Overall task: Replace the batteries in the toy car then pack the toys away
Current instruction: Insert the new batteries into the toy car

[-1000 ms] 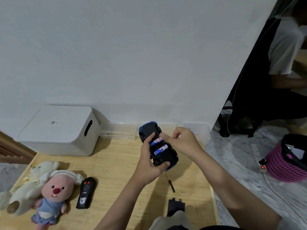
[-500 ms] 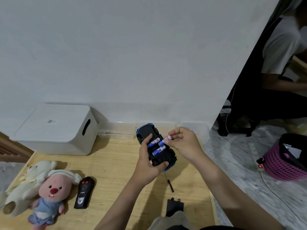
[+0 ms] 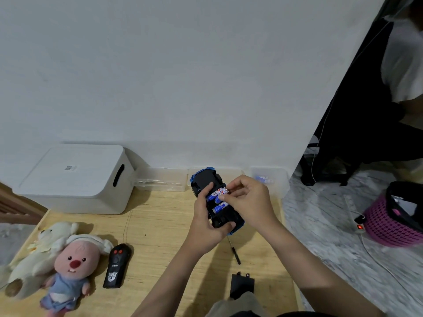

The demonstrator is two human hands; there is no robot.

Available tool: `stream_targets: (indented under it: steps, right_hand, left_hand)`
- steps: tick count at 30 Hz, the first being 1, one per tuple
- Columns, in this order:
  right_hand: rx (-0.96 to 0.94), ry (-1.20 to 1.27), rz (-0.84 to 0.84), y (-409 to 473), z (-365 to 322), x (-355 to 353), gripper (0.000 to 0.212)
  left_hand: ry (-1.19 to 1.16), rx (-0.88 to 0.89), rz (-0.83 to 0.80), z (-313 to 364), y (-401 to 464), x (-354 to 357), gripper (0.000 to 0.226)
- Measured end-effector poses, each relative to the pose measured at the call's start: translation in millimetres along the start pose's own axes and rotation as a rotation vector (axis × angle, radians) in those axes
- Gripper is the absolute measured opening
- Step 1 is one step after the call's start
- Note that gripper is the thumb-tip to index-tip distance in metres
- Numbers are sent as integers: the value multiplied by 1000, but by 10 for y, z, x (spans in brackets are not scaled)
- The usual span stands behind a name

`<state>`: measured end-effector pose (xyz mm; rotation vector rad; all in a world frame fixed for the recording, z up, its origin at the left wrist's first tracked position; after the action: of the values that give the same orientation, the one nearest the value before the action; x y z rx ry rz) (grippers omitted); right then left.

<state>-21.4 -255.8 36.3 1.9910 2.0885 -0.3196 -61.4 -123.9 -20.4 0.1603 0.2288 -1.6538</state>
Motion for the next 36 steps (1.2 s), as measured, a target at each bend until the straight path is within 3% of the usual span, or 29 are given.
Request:
stream_targets:
  steps: [8, 13, 16, 19, 24, 36]
  right_hand:
    - [-381, -184, -78, -105, -97, 104, 22]
    - [-471, -340, -201, -109, -41, 174, 14]
    - [-426, -367, -268, -83, -21, 213, 12]
    - [-297, -299, -233, -34, -6, 212, 5]
    - [-96, -130, -203, -9, 66, 189, 10]
    - [60, -180, -150, 93, 32, 203, 30]
  left_hand:
    - [-21, -8, -13, 0, -5, 16, 98]
    - [-26, -13, -34, 24, -1, -7, 94]
    - [-33, -6, -46, 38, -15, -7, 92]
    - [-25, 1, -43, 50, -49, 1, 91]
    - [10, 26, -17, 66, -83, -32, 89]
    - [36, 55, 0, 81, -110, -72, 88]
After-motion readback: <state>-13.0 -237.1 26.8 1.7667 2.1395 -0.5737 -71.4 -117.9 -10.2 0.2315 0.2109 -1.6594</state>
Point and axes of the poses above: each hand's wrist, its own y-axis towards the middle knuckle, its own x-axis out of the palm, z = x × y, the point moved 5 cm from there along y, towards the middle knuckle, and after that the axes turned 3 degrees about -z, right-handed, at the moved point
